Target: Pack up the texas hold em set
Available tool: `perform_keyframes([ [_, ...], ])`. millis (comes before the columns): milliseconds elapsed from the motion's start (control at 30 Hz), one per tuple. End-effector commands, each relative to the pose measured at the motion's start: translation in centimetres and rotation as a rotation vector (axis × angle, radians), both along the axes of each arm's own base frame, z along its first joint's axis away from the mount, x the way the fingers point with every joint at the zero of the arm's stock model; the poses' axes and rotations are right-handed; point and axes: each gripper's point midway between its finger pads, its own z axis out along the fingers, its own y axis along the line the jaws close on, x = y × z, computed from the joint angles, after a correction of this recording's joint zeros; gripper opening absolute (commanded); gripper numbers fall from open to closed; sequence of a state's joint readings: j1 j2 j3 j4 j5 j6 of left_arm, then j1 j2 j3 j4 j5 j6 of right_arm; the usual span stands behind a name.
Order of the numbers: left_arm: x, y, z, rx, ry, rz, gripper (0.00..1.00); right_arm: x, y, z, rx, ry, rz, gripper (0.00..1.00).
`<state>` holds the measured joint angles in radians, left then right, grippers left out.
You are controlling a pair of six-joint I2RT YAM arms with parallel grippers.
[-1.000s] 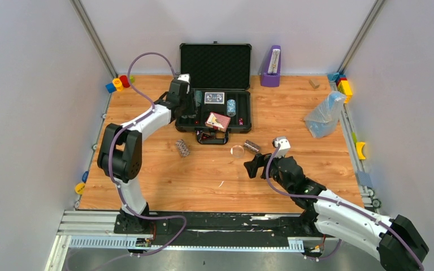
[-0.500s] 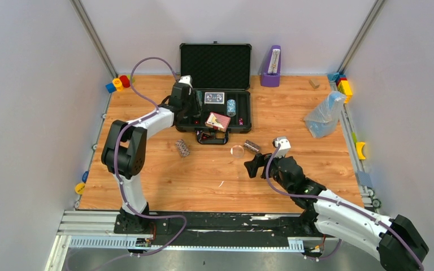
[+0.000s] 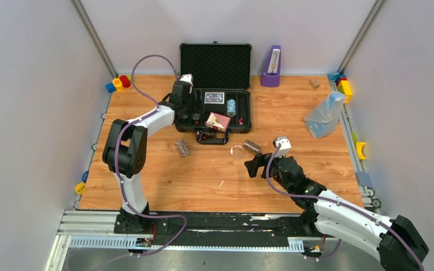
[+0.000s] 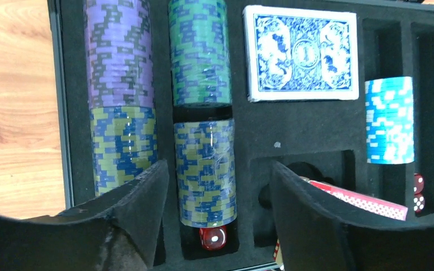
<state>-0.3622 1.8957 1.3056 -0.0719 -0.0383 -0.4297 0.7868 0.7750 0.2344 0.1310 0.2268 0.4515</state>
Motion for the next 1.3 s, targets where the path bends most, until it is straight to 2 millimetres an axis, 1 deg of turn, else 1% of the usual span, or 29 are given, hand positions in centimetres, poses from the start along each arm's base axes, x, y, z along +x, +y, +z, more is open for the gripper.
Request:
perform_keyframes([
  [0,1.2,0.1,4.1,0.013,-0.097,-0.011,0.77,0.4,-0.1,0.9,0.031,-0.025,-0.023,0.90],
  [67,1.0,0.3,4.8,0.024,-0.104,-0.015,0.78,0.4,0.0,1.0,0.032,-0.026,-0.021,0.90],
  [100,0.6,0.4,5.2,0.025,-0.101,-0.019,0.76,0.4,0.0,1.0,0.032,-0.026,-0.020,0.90],
  [167,-0.1,0.3,5.6,0.016,-0.093,-0.032,0.66,0.4,0.0,1.0,0.033,-0.026,-0.018,0.90],
  [200,-0.5,0.4,5.5,0.015,-0.082,-0.034,0.56,0.4,0.0,1.0,0.032,-0.025,-0.019,0.90],
  [233,-1.1,0.4,5.6,0.008,-0.071,-0.037,0.51,0.4,0.0,0.9,0.031,-0.025,-0.019,0.90],
  [267,-1.6,0.5,5.2,0.007,-0.056,-0.037,0.41,0.4,0.0,1.0,0.032,-0.026,-0.019,0.90],
  [300,-2.2,0.6,5.6,-0.003,-0.052,-0.032,0.36,0.4,0.0,1.0,0.032,-0.026,-0.018,0.90],
  [333,-2.8,0.7,4.9,-0.009,-0.034,-0.025,0.24,0.4,0.0,1.0,0.032,-0.026,-0.018,0.90],
  [367,-3.2,0.8,5.4,-0.020,-0.043,-0.025,0.19,0.4,0.0,1.0,0.032,-0.025,-0.018,0.90],
  [400,-3.8,0.9,4.8,-0.029,-0.033,-0.023,0.11,0.3,0.0,1.0,0.032,-0.025,-0.016,0.90],
  [433,-4.1,0.9,5.1,-0.036,-0.041,-0.023,0.07,0.3,0.1,0.9,0.032,-0.024,-0.015,0.90],
  [467,-4.5,1.1,4.5,-0.036,-0.032,-0.021,0.01,0.3,0.1,0.9,0.033,-0.024,-0.014,0.90],
  [500,-4.7,1.1,4.4,-0.037,-0.033,-0.021,0.00,0.3,0.1,0.9,0.033,-0.023,-0.012,0.90],
  [633,-5.0,1.2,2.7,-0.024,0.004,-0.024,0.00,0.3,0.2,1.0,0.035,-0.023,-0.009,0.90],
  [800,-4.8,0.3,1.5,-0.052,0.028,-0.053,0.00,0.3,0.0,1.0,0.031,-0.026,-0.017,0.90],
  [1067,-3.6,-0.2,0.8,-0.039,0.040,-0.062,0.00,0.4,-0.1,1.0,0.027,-0.027,-0.024,0.90],
  [1233,-2.8,-0.2,0.6,-0.023,0.033,-0.055,0.00,0.5,-0.2,0.9,0.025,-0.029,-0.029,0.90],
  [1267,-2.5,-0.2,0.9,-0.021,0.025,-0.055,0.00,0.5,-0.2,0.9,0.024,-0.028,-0.029,0.90],
])
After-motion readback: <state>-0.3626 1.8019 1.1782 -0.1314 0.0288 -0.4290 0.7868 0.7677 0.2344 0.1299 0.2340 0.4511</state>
